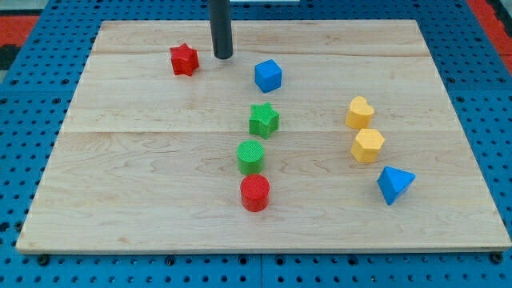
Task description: Move the red star towards the top left of the board
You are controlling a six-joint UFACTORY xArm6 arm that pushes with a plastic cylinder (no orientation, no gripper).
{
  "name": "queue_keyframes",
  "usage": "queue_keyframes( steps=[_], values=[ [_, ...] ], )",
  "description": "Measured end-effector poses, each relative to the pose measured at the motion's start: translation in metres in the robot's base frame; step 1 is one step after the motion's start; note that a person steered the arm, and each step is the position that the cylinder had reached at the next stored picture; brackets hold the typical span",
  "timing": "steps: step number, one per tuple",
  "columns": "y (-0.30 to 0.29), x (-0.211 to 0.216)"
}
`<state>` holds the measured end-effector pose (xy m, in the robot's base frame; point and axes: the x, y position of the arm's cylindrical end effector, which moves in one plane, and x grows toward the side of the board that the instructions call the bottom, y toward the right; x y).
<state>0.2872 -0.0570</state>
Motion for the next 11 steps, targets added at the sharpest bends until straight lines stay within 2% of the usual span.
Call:
queue_keyframes(
  steps=[1,2,5,8,10,11],
  values=[
    [-0.031,0.030],
    [-0.064,0.031],
    [-0.064,0.014],
    [-0.088,-0.014],
    [-0.079,-0.024],
    [-0.005,-0.029]
  ],
)
